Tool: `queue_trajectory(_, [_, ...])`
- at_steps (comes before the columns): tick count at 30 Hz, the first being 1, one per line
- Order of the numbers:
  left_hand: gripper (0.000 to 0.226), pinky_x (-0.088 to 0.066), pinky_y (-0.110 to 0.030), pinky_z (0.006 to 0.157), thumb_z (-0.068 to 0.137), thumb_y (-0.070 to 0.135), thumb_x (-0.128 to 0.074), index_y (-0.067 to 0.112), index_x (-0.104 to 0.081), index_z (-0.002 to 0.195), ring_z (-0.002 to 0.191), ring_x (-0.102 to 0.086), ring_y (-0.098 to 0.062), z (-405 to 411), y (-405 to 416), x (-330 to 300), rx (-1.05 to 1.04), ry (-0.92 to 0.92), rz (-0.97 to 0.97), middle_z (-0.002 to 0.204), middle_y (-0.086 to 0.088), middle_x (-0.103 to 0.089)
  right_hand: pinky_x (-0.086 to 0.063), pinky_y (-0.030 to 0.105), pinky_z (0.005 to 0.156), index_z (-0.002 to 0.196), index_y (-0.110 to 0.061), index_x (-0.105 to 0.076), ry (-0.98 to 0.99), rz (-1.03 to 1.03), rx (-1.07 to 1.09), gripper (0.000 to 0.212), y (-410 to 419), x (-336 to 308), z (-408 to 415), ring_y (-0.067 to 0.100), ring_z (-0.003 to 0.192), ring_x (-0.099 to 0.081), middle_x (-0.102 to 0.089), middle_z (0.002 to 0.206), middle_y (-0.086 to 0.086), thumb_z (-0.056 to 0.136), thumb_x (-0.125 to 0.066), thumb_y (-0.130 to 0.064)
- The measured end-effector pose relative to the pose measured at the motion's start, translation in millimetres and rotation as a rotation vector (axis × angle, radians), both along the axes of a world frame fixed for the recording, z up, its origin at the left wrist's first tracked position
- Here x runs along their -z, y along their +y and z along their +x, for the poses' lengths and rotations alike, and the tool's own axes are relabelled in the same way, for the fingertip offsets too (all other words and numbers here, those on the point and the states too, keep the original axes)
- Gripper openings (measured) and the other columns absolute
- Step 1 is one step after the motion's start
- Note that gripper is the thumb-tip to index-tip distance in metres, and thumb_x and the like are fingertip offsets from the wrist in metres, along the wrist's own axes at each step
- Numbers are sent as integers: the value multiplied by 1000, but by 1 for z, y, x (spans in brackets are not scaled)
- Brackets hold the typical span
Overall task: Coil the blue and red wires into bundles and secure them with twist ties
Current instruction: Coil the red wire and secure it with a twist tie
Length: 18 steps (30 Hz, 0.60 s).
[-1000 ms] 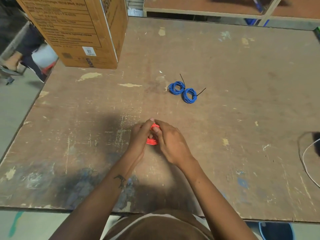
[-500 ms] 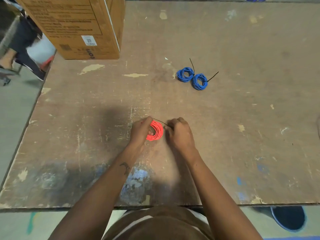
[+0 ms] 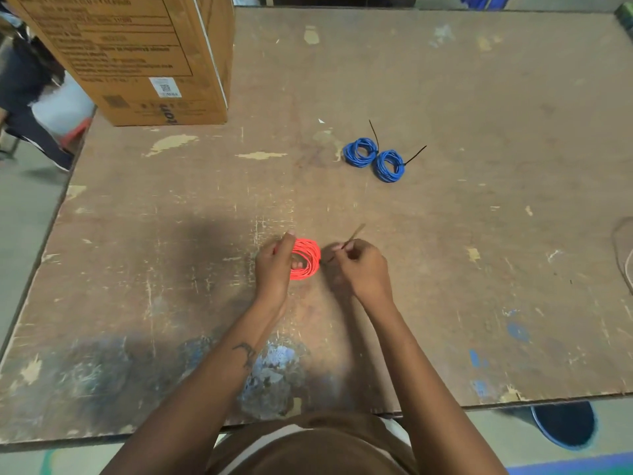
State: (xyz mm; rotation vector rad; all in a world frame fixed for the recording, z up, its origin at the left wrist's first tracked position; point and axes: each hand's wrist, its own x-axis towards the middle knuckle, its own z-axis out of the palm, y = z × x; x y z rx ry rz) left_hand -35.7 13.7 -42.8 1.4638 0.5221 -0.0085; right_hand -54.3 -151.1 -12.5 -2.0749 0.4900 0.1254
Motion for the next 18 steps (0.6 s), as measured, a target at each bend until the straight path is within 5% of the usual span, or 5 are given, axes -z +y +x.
queue_trajectory(3, [41, -45, -35, 67, 91, 54, -70, 21, -67, 68, 61, -56, -17, 1, -6, -3, -91, -8, 27, 64, -2, -63, -59, 45, 67, 91, -25, -84, 30, 174, -15, 16, -6, -20, -7, 19, 68, -74, -80, 77, -2, 88, -72, -36])
queue_trajectory(6, [47, -45, -37, 67, 94, 55, -68, 15, -66, 69, 61, -54, -16, 3, -10, -9, -134, -52, 80, 63, 1, -61, -57, 43, 62, 86, -22, -84, 46, 190, -58, 13, -9, -40, -13, 20, 59, -71, -79, 72, 2, 93, -77, -29])
queue_trajectory(11, [53, -35, -36, 62, 104, 43, -64, 15, -44, 64, 63, -39, -10, -10, -25, -36, -108, -240, 219, 61, 8, -41, -65, 54, 77, 88, -25, -79, -10, 199, 11, 10, 3, -62, -23, 20, 68, -78, -78, 71, -1, 83, -75, -32])
queue_trajectory(18, [53, -31, -29, 58, 106, 34, -64, 22, -35, 64, 59, -32, -6, -35, -53, -67, -148, -338, 301, 58, 9, -34, -65, 48, 71, 78, -20, -68, -96, 192, 92, 16, 14, -78, -41, 15, 61, -77, -76, 66, -4, 79, -83, -25])
